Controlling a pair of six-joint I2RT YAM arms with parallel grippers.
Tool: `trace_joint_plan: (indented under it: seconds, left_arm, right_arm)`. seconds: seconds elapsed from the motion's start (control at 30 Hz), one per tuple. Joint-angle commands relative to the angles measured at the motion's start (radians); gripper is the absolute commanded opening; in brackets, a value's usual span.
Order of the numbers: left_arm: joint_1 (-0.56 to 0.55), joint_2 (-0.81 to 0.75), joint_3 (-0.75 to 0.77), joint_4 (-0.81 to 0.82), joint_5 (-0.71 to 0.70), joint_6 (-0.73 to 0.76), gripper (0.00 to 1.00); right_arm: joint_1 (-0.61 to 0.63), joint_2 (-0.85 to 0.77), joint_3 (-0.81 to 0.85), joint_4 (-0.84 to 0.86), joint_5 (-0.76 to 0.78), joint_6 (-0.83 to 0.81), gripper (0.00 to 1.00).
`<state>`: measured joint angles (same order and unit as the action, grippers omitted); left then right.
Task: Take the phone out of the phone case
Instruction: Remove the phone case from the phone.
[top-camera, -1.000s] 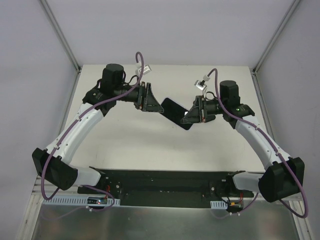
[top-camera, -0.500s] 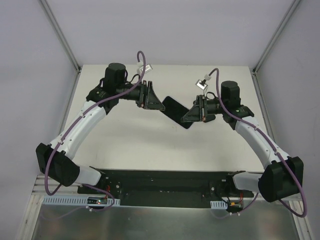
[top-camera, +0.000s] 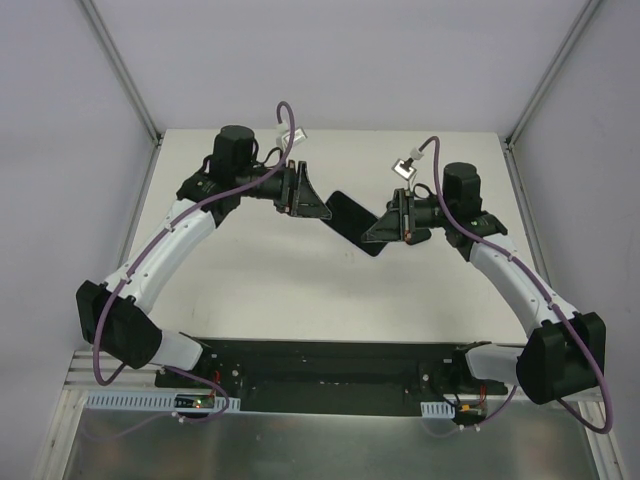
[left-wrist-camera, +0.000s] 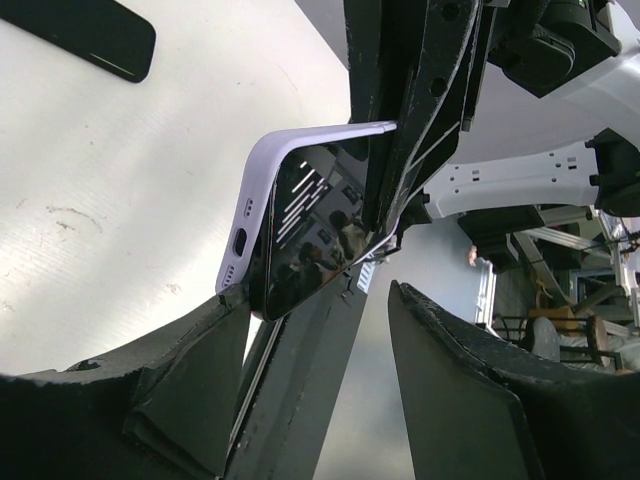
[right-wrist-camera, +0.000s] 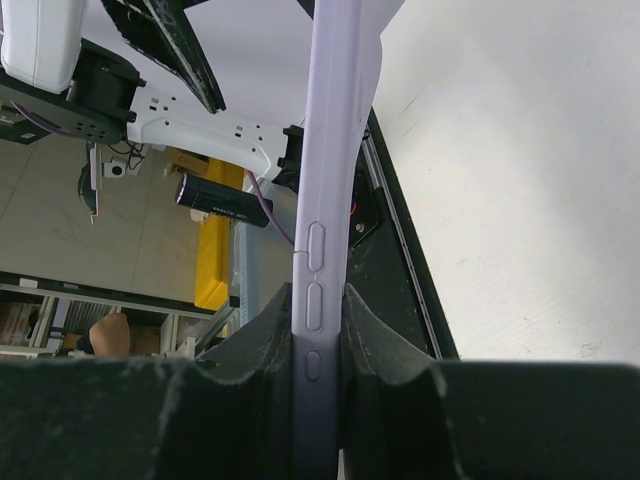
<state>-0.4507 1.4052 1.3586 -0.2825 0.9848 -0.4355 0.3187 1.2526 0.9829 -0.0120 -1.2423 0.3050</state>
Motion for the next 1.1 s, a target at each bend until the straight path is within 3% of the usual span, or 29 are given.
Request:
trace_joint_plan:
  seconds: [0.0,0.53,0.8,1.07]
  left_arm:
    - [-0.052,0.038,-0.026,-0.023,0.034,-0.016,0.59]
    - [-0.060,0.078,-0.042,-0.023,0.035,-0.003,0.61]
    - [-0.071,0.113,-0.006,-0.020,0.074,-0.014,0.44]
    - [-0.103,0.196,0.063,-0.014,0.118,-0.020,0.36]
  right_arm:
    - [0.019,-0.045,0.043,0.257,-0.106,0.019,0.00]
    - [0.019,-0.061,0.033,0.334,-0.109,0.077,0.00]
    - [0.020,-0.061,0.023,0.342,-0.105,0.065,0.00]
    - [0.033,-0.074,0.003,0.334,-0.094,0.045,0.00]
